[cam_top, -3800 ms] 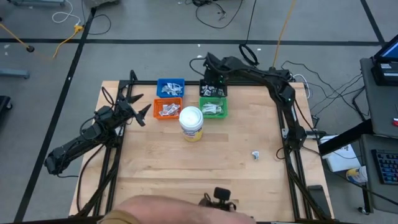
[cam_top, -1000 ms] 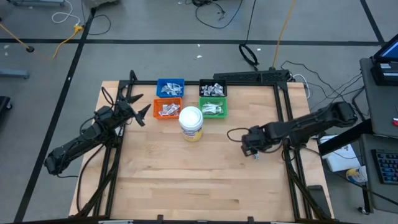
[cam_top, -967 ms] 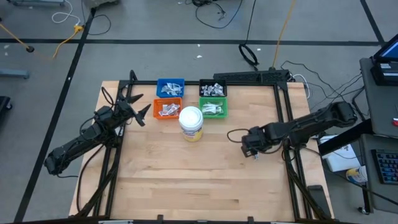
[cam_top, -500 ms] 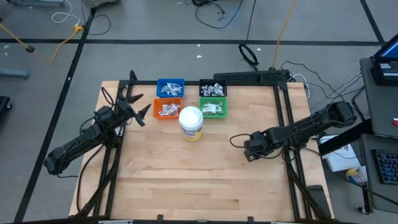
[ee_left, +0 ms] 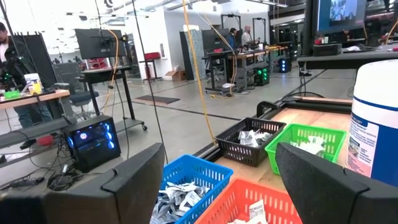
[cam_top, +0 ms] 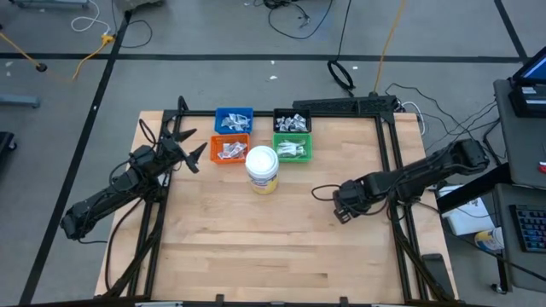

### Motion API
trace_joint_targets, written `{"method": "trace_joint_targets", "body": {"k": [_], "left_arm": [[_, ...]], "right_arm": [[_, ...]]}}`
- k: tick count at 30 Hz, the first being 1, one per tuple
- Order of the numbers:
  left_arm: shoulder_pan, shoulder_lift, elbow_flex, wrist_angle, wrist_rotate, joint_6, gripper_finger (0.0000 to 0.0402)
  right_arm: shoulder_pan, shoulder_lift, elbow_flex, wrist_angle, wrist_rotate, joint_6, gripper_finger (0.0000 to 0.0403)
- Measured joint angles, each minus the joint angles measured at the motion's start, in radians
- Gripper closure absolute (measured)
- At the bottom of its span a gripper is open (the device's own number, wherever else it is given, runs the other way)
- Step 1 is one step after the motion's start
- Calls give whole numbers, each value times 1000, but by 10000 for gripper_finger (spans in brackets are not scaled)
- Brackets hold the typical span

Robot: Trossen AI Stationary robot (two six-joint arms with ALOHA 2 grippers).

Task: Pick & Place First Aid Supplies
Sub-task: Put the black towelette pack into the black bin

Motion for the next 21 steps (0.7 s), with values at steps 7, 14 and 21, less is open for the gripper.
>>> {"method": "trace_joint_targets", "body": {"k": [7,14,21], "left_arm": [[0,0,0,0,0,0,92],[0,0,0,0,0,0,92],[0,0,0,0,0,0,91]], "right_arm": [[-69,0,107,-147,14,-178,395],[-188,3,212,-273,47,-324,391],[-365,124,355,-322,87,-624,393]]}}
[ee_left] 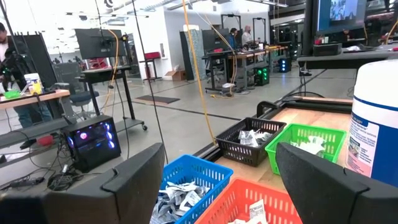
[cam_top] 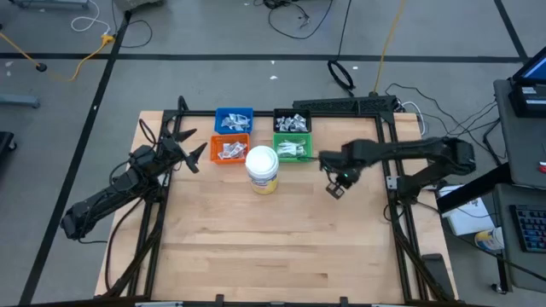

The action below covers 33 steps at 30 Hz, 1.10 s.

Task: Pick & Place First Aid Supplies
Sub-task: Put the black towelette pack into the black bin

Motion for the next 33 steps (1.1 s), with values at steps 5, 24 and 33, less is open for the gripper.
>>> {"method": "trace_joint_targets", "body": {"k": [5,24,33], "left_arm": [[0,0,0,0,0,0,91],[0,0,0,0,0,0,91],[0,0,0,0,0,0,91]], "right_arm": [[-126,121,137,5,0,-244,393],[-440,556,706,82,-5,-978,384],[-485,678,825,142,-8,-1130,383]]}}
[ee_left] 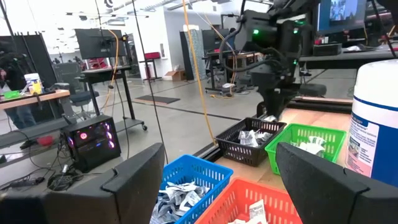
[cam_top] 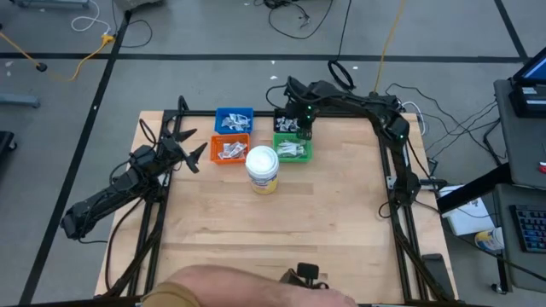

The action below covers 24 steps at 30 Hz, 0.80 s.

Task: Pick & Place First Aid Supplies
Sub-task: Put the black towelette pack into the black bin, then return to Home Position

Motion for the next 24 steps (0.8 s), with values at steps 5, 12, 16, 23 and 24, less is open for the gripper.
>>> {"method": "trace_joint_targets", "body": {"k": [5,12,16,23,24], "left_arm": [[0,0,0,0,0,0,92],[0,0,0,0,0,0,92],[0,0,0,0,0,0,91],[0,0,0,0,0,0,91],[0,0,0,0,0,0,92]], "right_arm": [[-11,18,6,30,2,-10,374],[-12,17,-1,137,2,-87,347],[-12,16,-1,146,2,-99,318],[-10,-1,-3,149,2,5,266],[-10,-12,-3,155,2,33,260]]}}
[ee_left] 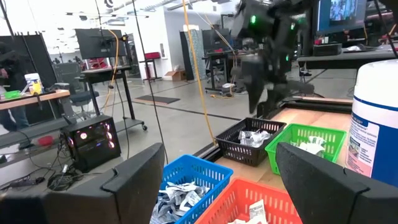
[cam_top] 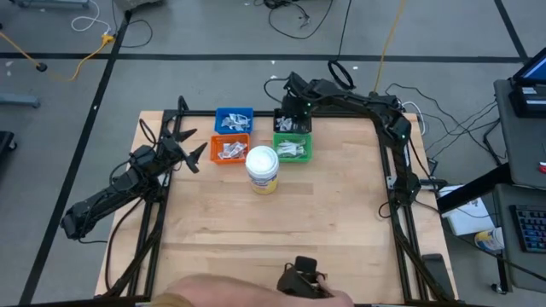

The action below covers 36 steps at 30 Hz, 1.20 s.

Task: Pick & Place First Aid Supplies
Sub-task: Return to Home Position

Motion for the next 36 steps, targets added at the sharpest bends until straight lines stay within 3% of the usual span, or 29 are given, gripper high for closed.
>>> {"method": "trace_joint_targets", "body": {"k": [3,7,14,23,27,32,36], "left_arm": [[0,0,0,0,0,0,91],[0,0,0,0,0,0,92],[0,0,0,0,0,0,92],[0,0,0,0,0,0,92],[0,0,0,0,0,0,91],[0,0,0,0,0,0,91],[0,0,0,0,0,0,92]], "right_arm": [[0,-42,-11,45,0,37,247],[-1,-145,-126,185,0,36,229],[31,-441,-497,489,-2,31,175],[134,-870,-983,847,-28,39,61],[167,-1025,-1161,955,-31,162,35],[158,-1200,-1329,964,-29,418,31],[119,-1312,-1451,967,-25,456,33]]}}
